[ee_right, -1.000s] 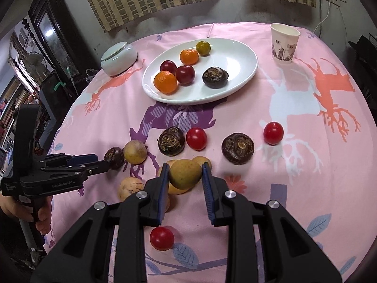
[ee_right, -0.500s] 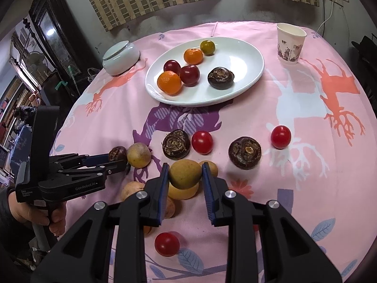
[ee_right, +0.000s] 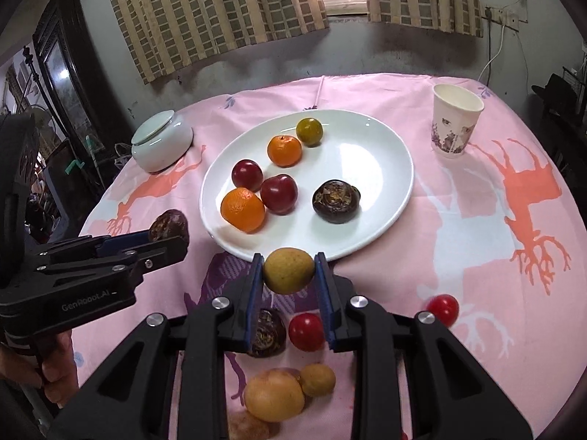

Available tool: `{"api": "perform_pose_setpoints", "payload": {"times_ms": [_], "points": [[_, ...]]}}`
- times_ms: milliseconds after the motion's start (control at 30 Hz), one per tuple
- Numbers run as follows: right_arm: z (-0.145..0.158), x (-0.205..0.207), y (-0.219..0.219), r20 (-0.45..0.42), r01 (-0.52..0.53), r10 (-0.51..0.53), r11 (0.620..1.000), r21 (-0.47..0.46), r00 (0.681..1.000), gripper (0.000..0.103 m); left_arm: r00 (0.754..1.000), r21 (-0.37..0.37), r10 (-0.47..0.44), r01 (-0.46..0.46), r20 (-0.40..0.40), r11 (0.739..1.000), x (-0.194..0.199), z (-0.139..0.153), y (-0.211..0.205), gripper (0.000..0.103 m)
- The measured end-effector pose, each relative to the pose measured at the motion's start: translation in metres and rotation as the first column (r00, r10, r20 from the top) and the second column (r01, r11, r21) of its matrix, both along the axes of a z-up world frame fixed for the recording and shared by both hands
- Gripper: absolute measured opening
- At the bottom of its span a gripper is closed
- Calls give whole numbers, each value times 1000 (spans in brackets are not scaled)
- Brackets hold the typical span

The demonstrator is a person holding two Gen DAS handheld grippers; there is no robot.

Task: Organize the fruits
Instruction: 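Carry the mangosteen onto the plate with the left tool while the right tool places its fruit, then grasp an orange with the left tool while the right tool grasps a red tomato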

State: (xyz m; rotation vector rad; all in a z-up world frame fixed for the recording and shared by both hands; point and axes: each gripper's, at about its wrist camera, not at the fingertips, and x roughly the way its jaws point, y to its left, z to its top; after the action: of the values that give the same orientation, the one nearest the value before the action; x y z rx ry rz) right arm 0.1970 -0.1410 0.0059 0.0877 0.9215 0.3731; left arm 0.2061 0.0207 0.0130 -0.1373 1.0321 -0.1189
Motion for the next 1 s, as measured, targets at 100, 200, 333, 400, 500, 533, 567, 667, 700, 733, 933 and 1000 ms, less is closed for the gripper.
{"api": "perform_pose_setpoints", "payload": {"times_ms": [100,200,333,400,500,533,567,667,700,733,933,1000], "points": [[-6,16,11,-1,-18,18,999,-35,1000,28,1000,-3,8,-8,-3,1000,21,-6,-4,41],[-13,29,20,6,-36,37,996,-79,999,28,999,-19,27,-27,-19,999,39,-14,-2,41],[-21,42,35,46,-71,80,982,-175,996,33,998,-38,67,-67,-19,997,59,-21,0,42],[-21,42,41,106,-32,66,957,-289,992,65,994,-50,104,-105,-15,993,64,-19,5,45],[-14,39,35,150,-53,96,962,-269,984,65,990,-80,140,-139,-1,987,64,-15,13,59],[-13,38,31,146,-47,87,965,-259,985,65,991,-69,135,-135,3,988,62,-13,14,60],[-13,37,26,143,-42,81,966,-256,986,65,992,-53,127,-127,4,991,60,-12,13,61],[-11,29,10,113,-22,48,975,-221,992,65,994,-23,104,-103,18,994,47,-6,11,66],[-11,26,5,101,-14,36,979,-206,994,65,995,-7,94,-94,20,996,42,-4,10,70],[-10,21,-2,84,-5,21,982,-187,996,66,996,8,84,-85,18,996,36,-3,8,74],[-9,-12,-39,2,51,-51,989,-141,999,65,999,47,53,-52,-10,998,-13,1,3,78],[-10,-24,-51,-28,66,-69,991,-118,997,65,998,48,55,-54,-27,997,-33,-1,1,79]]}}
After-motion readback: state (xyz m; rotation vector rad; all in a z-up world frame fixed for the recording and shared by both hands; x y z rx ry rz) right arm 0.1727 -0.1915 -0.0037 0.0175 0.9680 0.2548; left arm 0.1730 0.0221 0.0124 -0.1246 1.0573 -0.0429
